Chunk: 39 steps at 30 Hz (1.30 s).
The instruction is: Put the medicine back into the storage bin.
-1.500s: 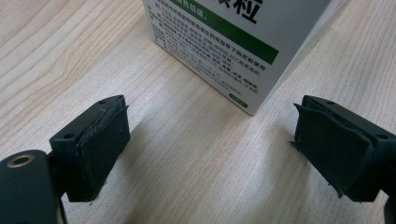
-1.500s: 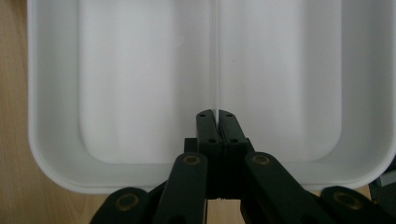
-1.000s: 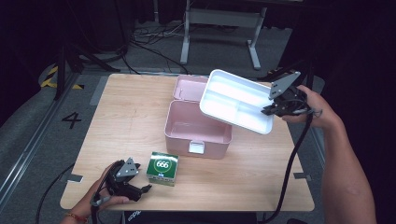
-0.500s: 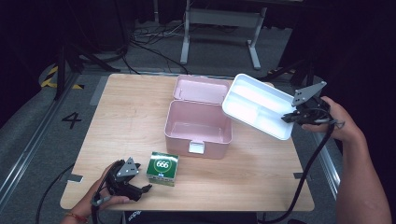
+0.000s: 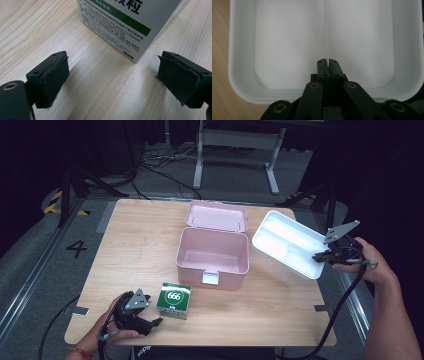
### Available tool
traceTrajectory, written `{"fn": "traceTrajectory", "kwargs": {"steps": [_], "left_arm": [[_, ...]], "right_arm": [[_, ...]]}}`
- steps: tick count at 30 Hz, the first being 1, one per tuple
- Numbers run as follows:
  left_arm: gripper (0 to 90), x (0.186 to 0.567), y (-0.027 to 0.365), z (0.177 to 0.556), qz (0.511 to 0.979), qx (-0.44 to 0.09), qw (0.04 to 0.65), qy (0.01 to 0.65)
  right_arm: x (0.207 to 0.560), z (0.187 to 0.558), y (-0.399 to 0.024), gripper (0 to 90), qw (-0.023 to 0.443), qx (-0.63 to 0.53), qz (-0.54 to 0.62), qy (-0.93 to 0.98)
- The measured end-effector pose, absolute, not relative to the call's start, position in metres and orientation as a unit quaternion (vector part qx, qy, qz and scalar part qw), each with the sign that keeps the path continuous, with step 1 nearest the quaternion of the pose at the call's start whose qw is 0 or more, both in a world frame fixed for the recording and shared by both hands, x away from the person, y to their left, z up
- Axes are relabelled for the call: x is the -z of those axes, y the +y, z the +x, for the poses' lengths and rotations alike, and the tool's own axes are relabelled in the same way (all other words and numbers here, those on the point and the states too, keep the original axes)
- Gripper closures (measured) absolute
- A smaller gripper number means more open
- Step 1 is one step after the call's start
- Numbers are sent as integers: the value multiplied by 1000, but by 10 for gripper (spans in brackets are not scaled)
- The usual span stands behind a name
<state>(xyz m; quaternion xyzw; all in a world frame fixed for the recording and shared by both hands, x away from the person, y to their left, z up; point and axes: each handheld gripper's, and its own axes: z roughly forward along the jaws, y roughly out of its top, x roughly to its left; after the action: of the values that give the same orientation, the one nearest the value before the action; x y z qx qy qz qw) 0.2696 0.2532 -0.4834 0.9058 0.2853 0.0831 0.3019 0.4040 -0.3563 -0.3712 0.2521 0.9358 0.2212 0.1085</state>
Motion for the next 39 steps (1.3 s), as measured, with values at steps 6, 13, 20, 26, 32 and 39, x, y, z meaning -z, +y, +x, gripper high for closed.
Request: {"fn": "traceTrajectory", "kwargs": {"steps": [6,13,20,26,32,39], "left_arm": [[104,484,253,270,905,-83,303,286],[104,483,253,270,906,-83,302,285],[105,483,253,270,906,-83,302,286],[105,483,253,269,905,-84,302,287],[106,483,253,269,905,-84,302,287],[106,483,253,269,905,-84,302,288]], "right_arm": [[395,405,-360,898,91,-210,264,937],[422,409,-355,898,73,-207,269,938],[452,413,-341,898,47,-190,263,945],[465,413,-333,892,39,-190,259,946],[470,411,-335,889,32,-203,261,943],[481,408,-335,803,16,-216,257,942]]}}
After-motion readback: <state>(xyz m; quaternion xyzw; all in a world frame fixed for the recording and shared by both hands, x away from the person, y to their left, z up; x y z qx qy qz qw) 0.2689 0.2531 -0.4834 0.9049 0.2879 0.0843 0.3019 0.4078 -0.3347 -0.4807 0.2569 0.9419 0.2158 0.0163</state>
